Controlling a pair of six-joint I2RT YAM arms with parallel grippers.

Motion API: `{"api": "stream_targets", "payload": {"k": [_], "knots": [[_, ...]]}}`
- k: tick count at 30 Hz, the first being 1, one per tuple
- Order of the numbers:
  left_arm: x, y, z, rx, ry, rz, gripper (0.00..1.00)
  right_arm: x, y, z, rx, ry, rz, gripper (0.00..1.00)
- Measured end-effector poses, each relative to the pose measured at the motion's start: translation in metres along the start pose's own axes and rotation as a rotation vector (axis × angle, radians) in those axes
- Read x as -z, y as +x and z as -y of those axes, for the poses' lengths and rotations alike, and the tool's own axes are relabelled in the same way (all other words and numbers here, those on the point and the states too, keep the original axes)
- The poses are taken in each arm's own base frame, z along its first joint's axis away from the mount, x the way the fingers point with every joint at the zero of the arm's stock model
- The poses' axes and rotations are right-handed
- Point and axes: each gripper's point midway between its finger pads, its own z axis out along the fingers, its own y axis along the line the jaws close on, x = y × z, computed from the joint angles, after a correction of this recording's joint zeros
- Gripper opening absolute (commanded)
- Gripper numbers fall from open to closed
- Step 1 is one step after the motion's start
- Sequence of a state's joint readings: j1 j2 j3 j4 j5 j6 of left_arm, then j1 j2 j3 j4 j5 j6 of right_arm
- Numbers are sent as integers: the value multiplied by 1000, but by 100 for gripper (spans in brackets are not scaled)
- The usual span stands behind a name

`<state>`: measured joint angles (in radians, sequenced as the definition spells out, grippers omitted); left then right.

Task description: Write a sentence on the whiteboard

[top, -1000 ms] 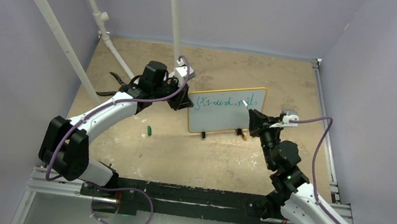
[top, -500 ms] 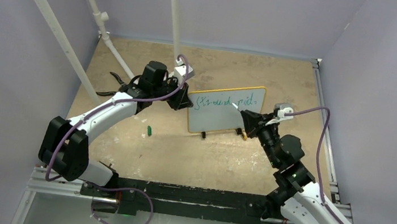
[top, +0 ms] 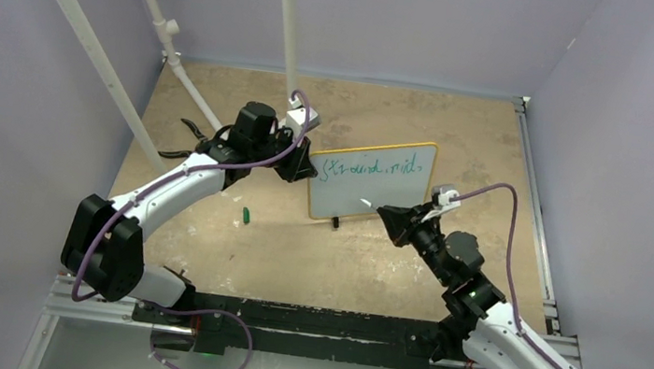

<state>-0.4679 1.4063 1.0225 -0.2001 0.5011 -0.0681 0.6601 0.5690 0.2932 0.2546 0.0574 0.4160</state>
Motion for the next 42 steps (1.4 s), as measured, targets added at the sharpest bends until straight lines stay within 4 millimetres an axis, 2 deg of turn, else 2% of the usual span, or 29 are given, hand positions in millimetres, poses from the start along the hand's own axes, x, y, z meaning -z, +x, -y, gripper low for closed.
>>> {"api": "stream_targets", "payload": {"k": [5,11,18,29,36,42], "knots": [[0,0,-1,2,-7,-1,0,0,28,-12,-25,-43,-48,0],[0,0,0,0,-8,-2,0,-3,41,-44,-43,-103,-37,0],[0,0,-1,3,-12,-2,0,-12,54,-41,-61,-56,-11,0],[0,0,-1,14,-16,-2,0,-23,43,-45,-94,-27,78,0],[0,0,-1,16,-18,-2,0,-32,63,-41,-60,6,45,0],[0,0,-1,17,-19,-2,0,-42,64,-45,-54,12,62,0]]}}
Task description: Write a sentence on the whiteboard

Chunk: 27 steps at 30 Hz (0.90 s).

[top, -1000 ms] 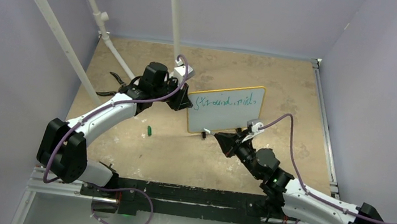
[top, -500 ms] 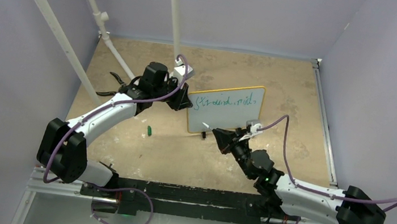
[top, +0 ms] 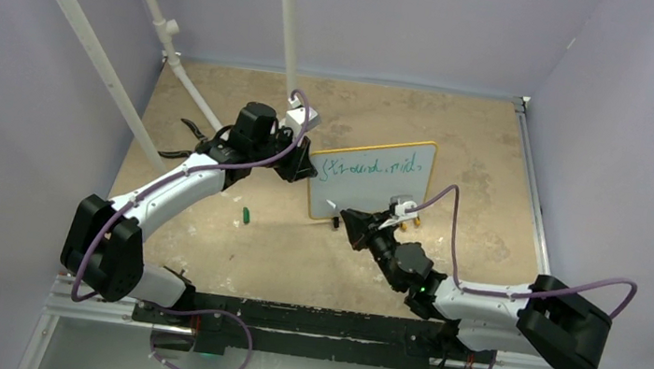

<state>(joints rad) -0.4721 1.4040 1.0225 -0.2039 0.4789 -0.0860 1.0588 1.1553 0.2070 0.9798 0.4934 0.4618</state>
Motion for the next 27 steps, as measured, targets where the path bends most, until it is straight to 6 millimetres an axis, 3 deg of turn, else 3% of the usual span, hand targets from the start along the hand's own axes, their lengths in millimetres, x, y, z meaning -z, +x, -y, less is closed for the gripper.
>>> {"api": "stream_targets", "payload": {"k": [20,27], "knots": [[0,0,0,0,0,0,0,-22,-1,10,26,114,33,0],[0,0,0,0,-1,1,0,-28,4,4,32,106,19,0]]}}
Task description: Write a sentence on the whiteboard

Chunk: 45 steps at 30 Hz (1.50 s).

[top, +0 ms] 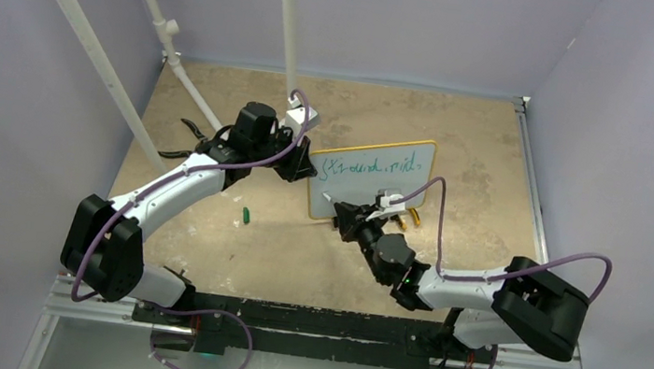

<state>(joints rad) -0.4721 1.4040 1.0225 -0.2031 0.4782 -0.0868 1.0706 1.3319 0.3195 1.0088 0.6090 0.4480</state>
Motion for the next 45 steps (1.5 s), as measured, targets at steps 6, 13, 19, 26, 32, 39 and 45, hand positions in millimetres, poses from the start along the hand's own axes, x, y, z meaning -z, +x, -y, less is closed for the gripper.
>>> {"api": "stream_targets", "payload": {"k": [6,13,19,26,32,39,45], "knots": [[0,0,-1,1,-4,0,0,-1,4,-2,-1,0,-11,0],[0,0,-1,3,-4,0,0,2,7,4,-20,32,-30,0],[0,0,-1,4,-4,0,0,6,5,14,-29,76,-31,0],[0,0,-1,3,-4,0,0,6,10,16,-30,84,-44,0],[0,0,-1,4,-5,0,0,6,19,15,-16,77,-65,0],[0,0,-1,3,-7,1,0,5,26,9,4,46,-77,0],[0,0,-1,4,-7,1,0,12,4,5,-45,7,2,0]]}}
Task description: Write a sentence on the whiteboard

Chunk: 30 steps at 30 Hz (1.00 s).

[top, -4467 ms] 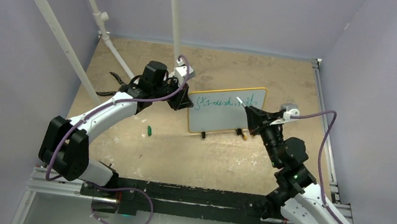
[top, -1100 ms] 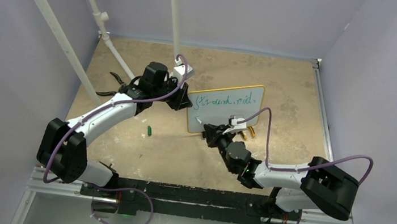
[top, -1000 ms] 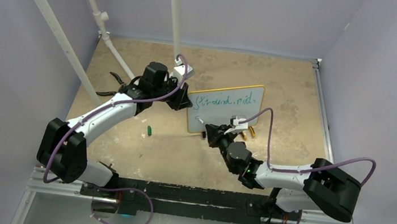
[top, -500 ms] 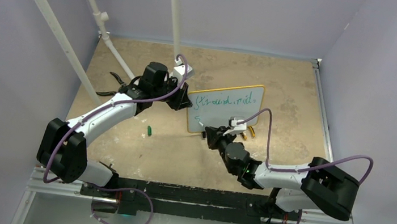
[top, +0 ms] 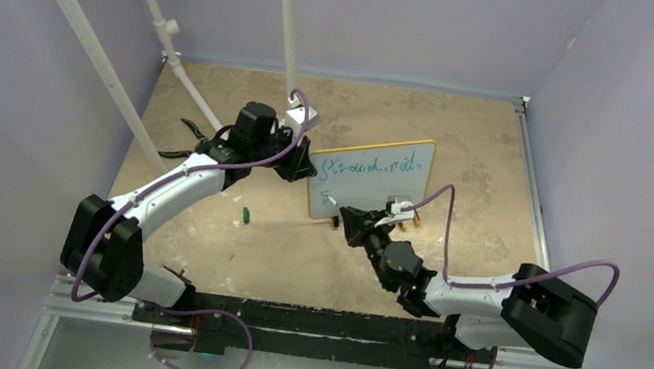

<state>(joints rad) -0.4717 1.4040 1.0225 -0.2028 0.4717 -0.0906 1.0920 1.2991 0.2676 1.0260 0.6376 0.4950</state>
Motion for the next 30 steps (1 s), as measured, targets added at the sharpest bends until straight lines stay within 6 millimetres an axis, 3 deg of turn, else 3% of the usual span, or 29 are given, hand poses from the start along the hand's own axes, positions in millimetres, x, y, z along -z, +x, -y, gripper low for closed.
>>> {"api": "stream_targets", "payload": {"k": [8,20,30], "knots": [[0,0,0,0,0,0,0,4,-9,3,-19,10,30,0],[0,0,0,0,0,0,0,0,6,18,20,86,-2,0],[0,0,0,0,0,0,0,3,-7,28,-13,153,36,0]]}}
